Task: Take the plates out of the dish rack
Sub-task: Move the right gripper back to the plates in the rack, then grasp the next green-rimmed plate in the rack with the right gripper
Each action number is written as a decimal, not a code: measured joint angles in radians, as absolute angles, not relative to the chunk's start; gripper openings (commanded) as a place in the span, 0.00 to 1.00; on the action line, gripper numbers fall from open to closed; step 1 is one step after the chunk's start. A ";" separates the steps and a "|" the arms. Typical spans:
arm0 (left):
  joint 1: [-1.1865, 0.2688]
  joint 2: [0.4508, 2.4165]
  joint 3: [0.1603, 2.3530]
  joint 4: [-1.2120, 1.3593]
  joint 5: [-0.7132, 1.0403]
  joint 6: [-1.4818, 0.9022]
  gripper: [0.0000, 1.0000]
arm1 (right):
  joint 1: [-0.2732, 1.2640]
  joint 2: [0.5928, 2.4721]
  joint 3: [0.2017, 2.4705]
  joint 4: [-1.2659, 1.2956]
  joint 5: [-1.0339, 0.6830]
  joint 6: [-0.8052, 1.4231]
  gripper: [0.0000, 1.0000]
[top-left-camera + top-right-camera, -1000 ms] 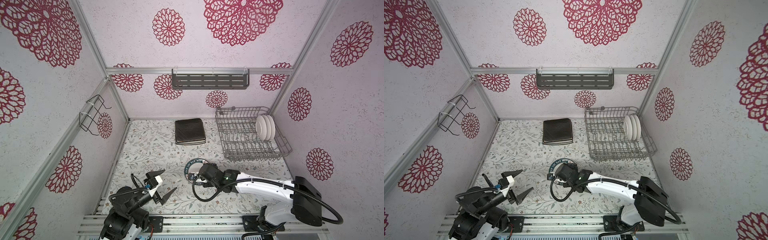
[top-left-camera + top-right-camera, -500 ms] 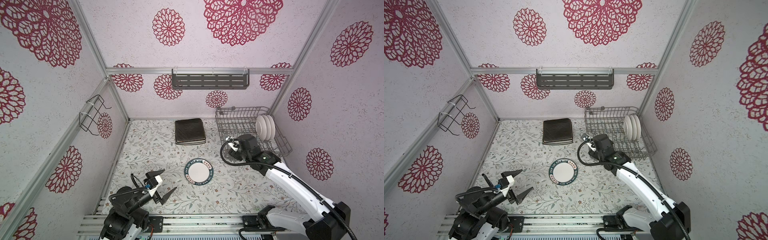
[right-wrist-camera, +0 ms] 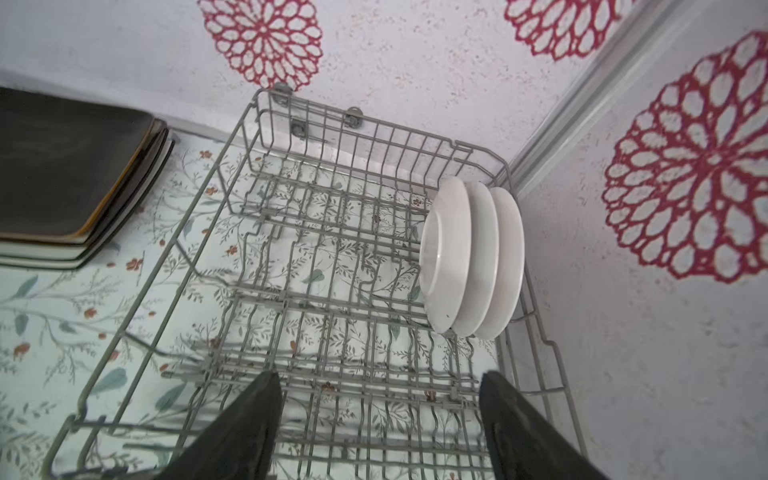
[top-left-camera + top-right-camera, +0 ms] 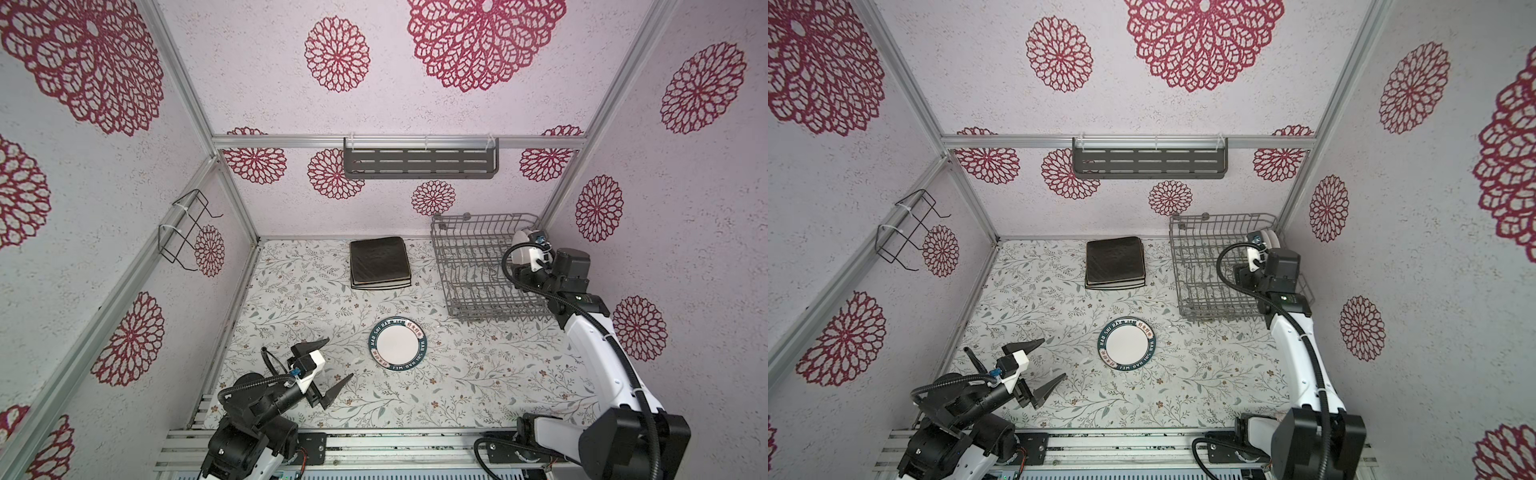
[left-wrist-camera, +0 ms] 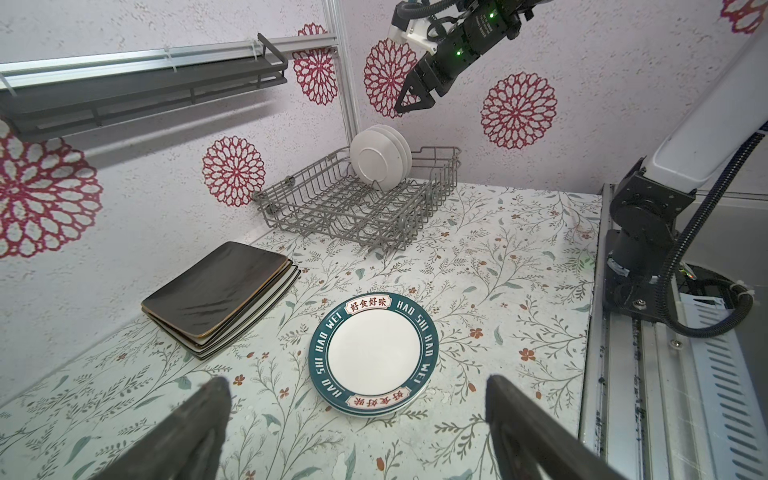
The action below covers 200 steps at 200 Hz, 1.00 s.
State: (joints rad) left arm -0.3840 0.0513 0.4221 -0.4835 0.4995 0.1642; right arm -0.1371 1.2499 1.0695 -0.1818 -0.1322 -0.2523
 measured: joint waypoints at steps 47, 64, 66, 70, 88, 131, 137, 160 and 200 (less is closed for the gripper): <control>-0.384 0.062 0.420 -0.483 0.488 0.164 0.97 | -0.234 1.395 1.082 -0.131 -0.270 -0.179 0.76; -0.384 0.074 0.419 -0.483 0.488 0.164 0.97 | -0.249 1.435 1.105 -0.129 -0.310 -0.165 0.73; -0.384 0.075 0.419 -0.483 0.488 0.164 0.97 | -0.251 1.439 1.108 -0.128 -0.314 -0.163 0.73; -0.384 0.078 0.419 -0.483 0.488 0.164 0.97 | -0.255 1.447 1.114 -0.127 -0.320 -0.163 0.73; -0.384 0.086 0.417 -0.483 0.487 0.164 0.97 | -0.273 1.486 1.151 -0.123 -0.344 -0.153 0.71; -0.384 0.096 0.414 -0.483 0.485 0.164 0.97 | -0.287 1.565 1.218 -0.115 -0.351 -0.146 0.67; -0.384 0.098 0.414 -0.483 0.485 0.164 0.97 | -0.287 1.576 1.228 -0.115 -0.352 -0.146 0.66; -0.384 0.104 0.414 -0.483 0.485 0.164 0.97 | -0.289 1.620 1.269 -0.120 -0.352 -0.146 0.62; -0.384 0.121 0.414 -0.483 0.483 0.164 0.97 | -0.292 1.701 1.336 -0.130 -0.352 -0.150 0.59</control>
State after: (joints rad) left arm -0.3840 0.1207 0.4141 -0.4828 0.4831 0.1638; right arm -0.2920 1.7012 1.3361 -0.1295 -0.3523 -0.1501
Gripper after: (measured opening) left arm 0.975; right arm 0.593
